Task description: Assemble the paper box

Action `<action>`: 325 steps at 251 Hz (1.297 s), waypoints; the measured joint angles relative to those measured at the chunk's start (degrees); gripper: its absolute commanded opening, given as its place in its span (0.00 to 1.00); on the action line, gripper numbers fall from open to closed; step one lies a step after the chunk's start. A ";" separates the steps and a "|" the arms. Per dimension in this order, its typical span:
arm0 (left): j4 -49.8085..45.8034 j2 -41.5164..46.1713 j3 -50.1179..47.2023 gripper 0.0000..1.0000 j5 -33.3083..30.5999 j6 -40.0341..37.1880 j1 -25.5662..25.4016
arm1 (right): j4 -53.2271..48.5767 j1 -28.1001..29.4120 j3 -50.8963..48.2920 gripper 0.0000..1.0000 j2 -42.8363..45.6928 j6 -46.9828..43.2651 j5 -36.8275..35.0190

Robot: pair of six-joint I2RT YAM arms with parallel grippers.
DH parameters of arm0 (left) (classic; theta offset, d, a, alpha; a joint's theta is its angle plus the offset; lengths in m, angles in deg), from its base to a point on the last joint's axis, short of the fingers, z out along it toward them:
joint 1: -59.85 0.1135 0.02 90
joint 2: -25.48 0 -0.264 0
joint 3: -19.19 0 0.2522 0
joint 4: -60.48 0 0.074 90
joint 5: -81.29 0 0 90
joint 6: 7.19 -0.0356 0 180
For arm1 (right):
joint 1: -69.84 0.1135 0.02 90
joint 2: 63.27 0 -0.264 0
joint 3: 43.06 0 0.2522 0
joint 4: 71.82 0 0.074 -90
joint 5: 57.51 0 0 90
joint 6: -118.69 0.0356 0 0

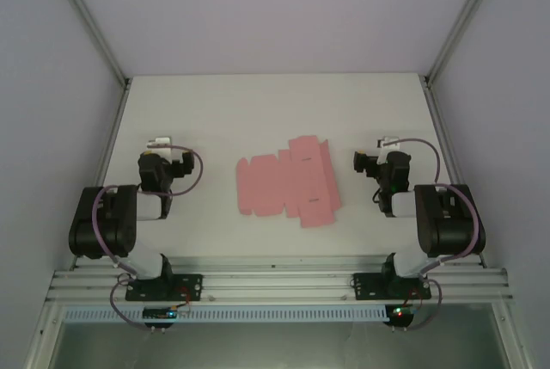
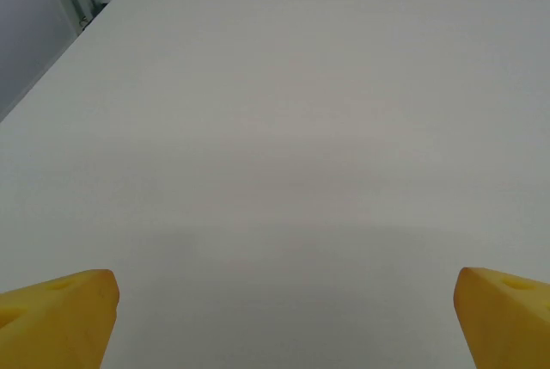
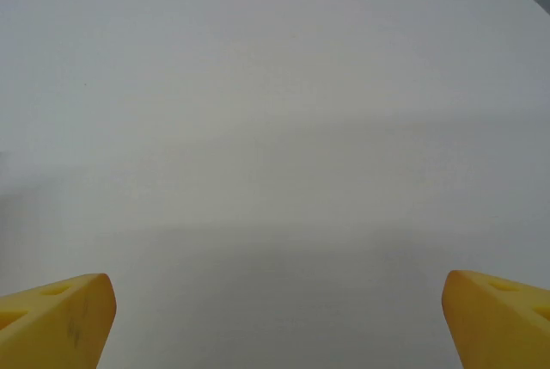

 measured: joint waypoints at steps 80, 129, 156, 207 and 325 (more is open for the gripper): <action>0.00 0.00 0.00 0.99 0.00 0.00 0.00 | -0.13 -0.02 0.00 0.99 0.00 0.02 0.33; -2.36 0.50 0.55 0.99 0.00 0.00 0.00 | -0.22 -0.33 0.00 1.00 0.00 0.04 1.38; -5.55 3.63 0.83 1.00 0.22 0.00 0.00 | -0.37 -0.50 0.00 0.99 0.24 0.04 1.55; -14.10 11.85 3.13 1.00 0.76 0.48 -0.04 | -7.54 0.00 0.96 0.99 8.07 -0.24 0.70; -37.97 27.08 9.75 1.00 1.01 12.81 -8.94 | -44.61 19.04 25.16 0.97 19.23 3.54 -4.55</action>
